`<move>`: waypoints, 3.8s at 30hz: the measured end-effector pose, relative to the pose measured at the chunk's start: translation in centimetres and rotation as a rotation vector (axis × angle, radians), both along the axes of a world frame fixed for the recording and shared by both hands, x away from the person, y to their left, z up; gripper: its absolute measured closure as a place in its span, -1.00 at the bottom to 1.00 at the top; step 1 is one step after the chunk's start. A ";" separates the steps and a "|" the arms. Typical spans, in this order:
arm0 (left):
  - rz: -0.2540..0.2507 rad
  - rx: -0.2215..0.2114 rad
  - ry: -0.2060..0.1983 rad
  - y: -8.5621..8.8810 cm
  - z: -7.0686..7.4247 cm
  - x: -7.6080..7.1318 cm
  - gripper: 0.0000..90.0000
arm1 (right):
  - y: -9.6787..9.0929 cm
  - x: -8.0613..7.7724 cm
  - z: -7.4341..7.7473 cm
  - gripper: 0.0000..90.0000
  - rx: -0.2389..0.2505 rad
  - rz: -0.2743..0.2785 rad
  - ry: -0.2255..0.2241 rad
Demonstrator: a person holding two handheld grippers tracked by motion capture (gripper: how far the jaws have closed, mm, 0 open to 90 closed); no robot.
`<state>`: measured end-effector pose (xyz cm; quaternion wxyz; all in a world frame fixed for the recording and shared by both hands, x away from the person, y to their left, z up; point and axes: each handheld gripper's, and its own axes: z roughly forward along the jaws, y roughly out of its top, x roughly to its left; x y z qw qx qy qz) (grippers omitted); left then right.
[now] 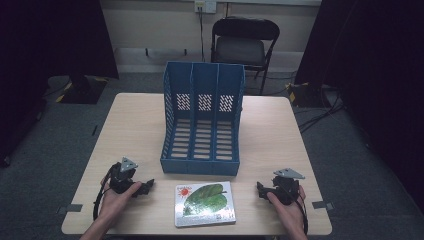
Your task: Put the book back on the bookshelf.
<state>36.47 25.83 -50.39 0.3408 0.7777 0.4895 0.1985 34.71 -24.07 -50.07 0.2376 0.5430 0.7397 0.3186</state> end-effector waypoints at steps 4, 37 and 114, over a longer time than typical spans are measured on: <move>-0.001 0.017 0.023 0.0 0.2 0.2 -0.99 | 0.0 -0.1 0.0 -0.79 -0.002 0.009 -0.001; -0.248 -0.040 0.047 -4.9 4.1 -3.1 -0.27 | 3.9 -2.2 1.6 -0.59 0.078 0.292 0.012; -0.256 -0.589 0.320 -6.9 1.5 -1.6 -0.49 | 10.1 -6.3 0.3 -0.98 -0.038 0.678 0.066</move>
